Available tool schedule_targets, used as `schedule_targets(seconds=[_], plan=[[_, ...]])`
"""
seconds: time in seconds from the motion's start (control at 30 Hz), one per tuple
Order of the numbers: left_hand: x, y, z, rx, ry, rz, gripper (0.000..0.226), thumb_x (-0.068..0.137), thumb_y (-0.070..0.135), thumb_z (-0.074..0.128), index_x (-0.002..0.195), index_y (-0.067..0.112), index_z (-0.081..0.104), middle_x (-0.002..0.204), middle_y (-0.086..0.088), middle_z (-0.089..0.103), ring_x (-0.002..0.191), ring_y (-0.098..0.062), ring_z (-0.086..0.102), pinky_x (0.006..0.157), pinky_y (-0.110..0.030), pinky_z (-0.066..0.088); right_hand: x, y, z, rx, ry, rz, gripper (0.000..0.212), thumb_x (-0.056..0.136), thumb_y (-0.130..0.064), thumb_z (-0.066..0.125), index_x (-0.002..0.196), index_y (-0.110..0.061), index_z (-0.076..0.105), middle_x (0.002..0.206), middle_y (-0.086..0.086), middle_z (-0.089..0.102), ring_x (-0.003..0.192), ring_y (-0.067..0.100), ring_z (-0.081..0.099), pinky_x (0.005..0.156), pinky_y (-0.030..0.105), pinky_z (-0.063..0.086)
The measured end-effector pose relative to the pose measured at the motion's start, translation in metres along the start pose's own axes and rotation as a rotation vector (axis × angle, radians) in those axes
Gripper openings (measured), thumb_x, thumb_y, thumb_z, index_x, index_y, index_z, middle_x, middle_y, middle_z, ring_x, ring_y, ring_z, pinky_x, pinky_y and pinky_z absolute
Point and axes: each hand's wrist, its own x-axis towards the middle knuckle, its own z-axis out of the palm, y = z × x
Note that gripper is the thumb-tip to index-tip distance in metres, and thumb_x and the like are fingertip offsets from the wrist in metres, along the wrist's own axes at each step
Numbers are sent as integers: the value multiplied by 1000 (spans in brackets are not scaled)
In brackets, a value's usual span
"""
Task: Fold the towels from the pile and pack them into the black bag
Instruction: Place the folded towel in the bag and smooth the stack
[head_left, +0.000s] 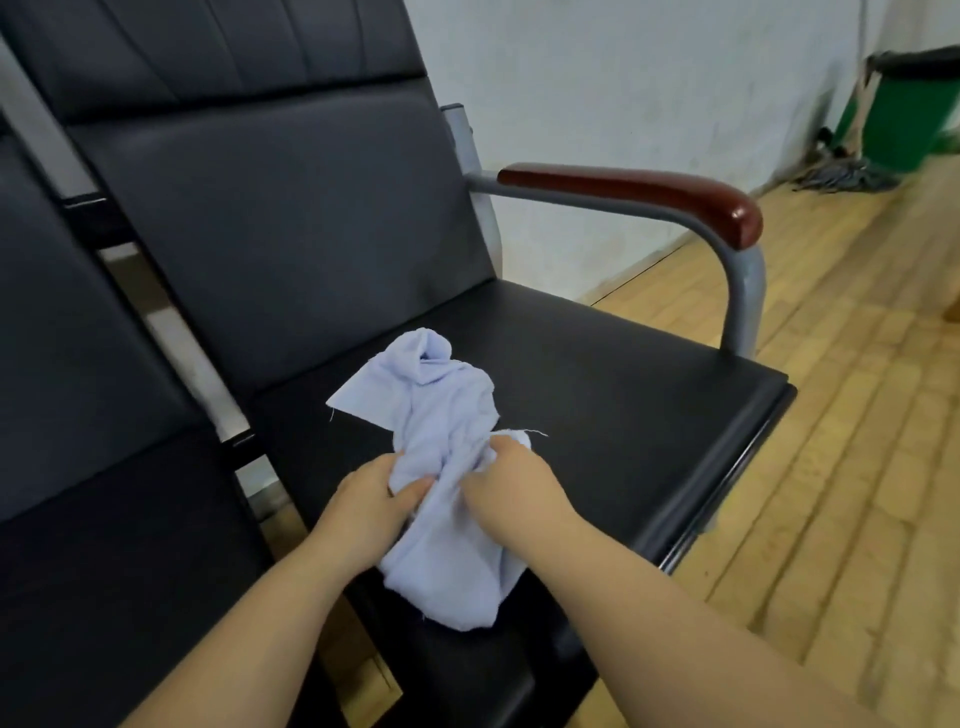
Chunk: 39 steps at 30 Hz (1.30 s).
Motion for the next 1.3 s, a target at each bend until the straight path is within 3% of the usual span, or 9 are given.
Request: schedule_targets(seconds=[0.17, 0.3, 0.53, 0.73, 0.87, 0.97, 1.1, 1.2, 1.3], plan=[[-30, -2, -22, -660, -39, -157, 29, 95, 39, 52, 97, 17, 72, 96, -3, 75, 96, -21, 68, 92, -38, 50, 0, -26, 23, 640, -129, 57, 50, 95, -37, 54, 135, -12, 42, 121, 5, 55, 115, 27, 54, 75, 23, 43], [-69, -19, -60, -732, 24, -241, 45, 94, 48, 45, 104, 13, 71, 99, -4, 75, 98, -22, 69, 90, -35, 51, -12, -55, 60, 489, -121, -99, 36, 90, -24, 58, 121, -7, 55, 102, 5, 61, 85, 15, 52, 59, 16, 40], [-192, -113, -153, -647, 207, -459, 57, 84, 65, 52, 101, 15, 74, 102, -13, 73, 102, -23, 66, 103, -44, 44, -114, -120, 163, 284, -402, -410, 26, 90, -19, 52, 112, -6, 59, 87, 0, 53, 79, 15, 48, 60, 21, 39], [-309, -185, -186, -481, 482, -659, 57, 87, 50, 59, 83, -6, 69, 72, -7, 66, 68, -19, 60, 66, -28, 47, -207, -134, 211, -53, -831, -631, 27, 93, -42, 52, 78, -19, 55, 72, -9, 52, 67, 7, 47, 62, 21, 37], [-351, -199, -168, -350, 525, -554, 51, 87, 43, 62, 65, -2, 52, 58, -9, 42, 54, -16, 40, 51, -27, 34, -218, -132, 217, -378, -678, -773, 39, 92, -56, 47, 63, -30, 53, 65, -11, 54, 66, 8, 53, 57, 23, 40], [-358, -200, -163, -246, 431, -471, 54, 88, 44, 61, 71, -7, 55, 62, -11, 50, 54, -20, 49, 51, -30, 44, -200, -126, 215, -421, -398, -827, 36, 91, -49, 52, 60, -32, 52, 70, -12, 53, 72, 8, 52, 62, 22, 37], [-363, -194, -161, 24, 258, -372, 36, 85, 52, 61, 68, 19, 60, 82, 6, 59, 77, -12, 58, 78, -35, 50, -177, -114, 216, -410, -359, -732, 42, 86, -57, 52, 109, -23, 61, 116, -6, 57, 112, 16, 52, 97, 36, 41], [-359, -185, -158, 37, 278, -331, 24, 83, 50, 64, 91, 28, 57, 98, 11, 52, 89, -7, 52, 81, -25, 45, -181, -109, 220, -533, -331, -758, 57, 88, -65, 35, 116, -22, 61, 119, -4, 62, 117, 21, 52, 101, 41, 36], [-353, -182, -151, -35, 288, -344, 40, 91, 47, 54, 128, 32, 47, 130, 12, 46, 119, -9, 45, 97, -25, 38, -186, -111, 216, -472, -372, -715, 40, 97, -50, 38, 91, -19, 62, 82, -4, 64, 88, 20, 57, 77, 30, 41]])
